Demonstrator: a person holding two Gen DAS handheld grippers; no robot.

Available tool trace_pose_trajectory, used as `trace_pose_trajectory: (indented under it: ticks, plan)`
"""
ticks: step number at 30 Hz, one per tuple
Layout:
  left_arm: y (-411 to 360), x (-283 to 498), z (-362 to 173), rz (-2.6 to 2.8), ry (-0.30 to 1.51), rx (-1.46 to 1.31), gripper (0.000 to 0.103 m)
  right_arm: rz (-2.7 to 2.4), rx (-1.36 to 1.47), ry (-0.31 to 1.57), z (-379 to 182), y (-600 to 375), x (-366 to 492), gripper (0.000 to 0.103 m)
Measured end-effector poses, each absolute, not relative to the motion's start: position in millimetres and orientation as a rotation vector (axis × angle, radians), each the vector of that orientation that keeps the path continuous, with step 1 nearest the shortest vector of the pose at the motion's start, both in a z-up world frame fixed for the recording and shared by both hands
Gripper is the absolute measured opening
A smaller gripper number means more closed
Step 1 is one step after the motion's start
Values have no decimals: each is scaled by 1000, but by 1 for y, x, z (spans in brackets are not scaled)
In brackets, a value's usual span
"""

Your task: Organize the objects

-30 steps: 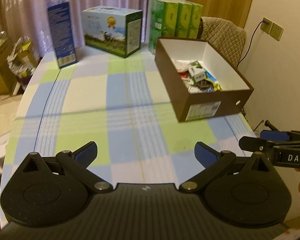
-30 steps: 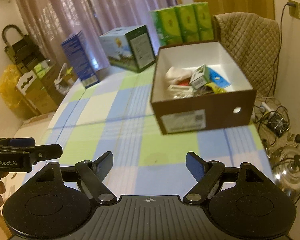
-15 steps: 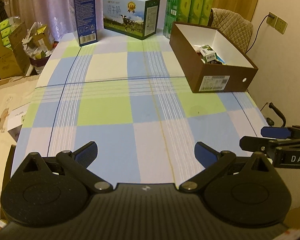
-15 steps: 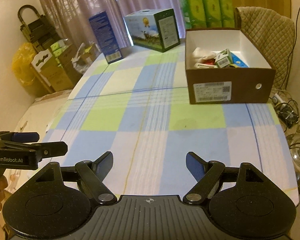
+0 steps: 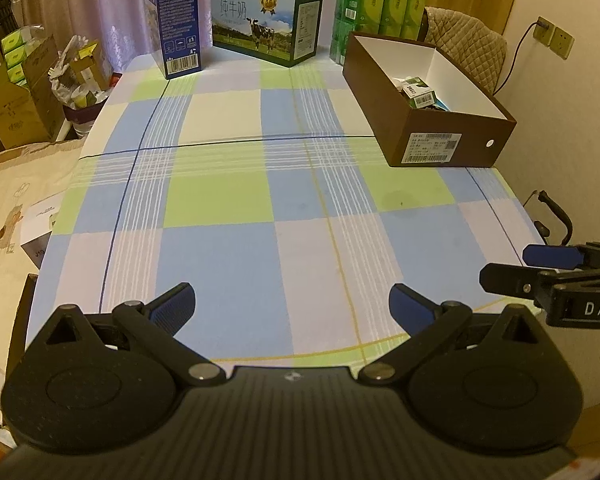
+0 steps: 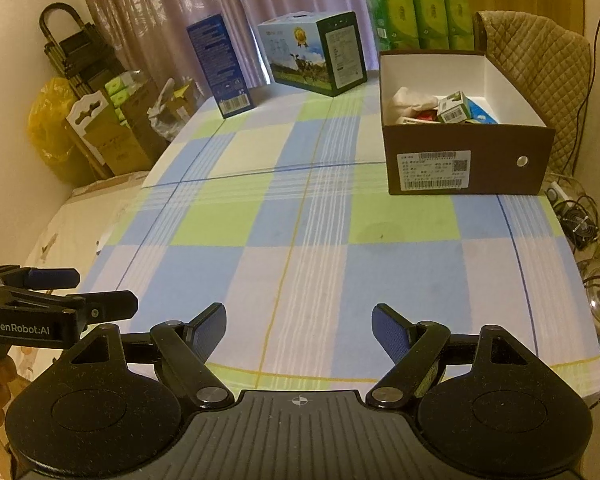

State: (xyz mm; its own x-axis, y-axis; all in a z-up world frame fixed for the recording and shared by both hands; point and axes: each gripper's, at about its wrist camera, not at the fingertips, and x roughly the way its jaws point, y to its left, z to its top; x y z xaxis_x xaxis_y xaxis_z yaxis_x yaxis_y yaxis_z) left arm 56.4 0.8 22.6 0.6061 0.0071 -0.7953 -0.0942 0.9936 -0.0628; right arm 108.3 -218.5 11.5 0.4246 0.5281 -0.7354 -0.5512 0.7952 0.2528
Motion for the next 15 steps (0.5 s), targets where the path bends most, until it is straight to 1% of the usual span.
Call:
trace_pose_trajectory:
  ticks: [15]
  plan:
    - [8,55,18,63,925,-107,102,677,-43,921,8,-207,109,77]
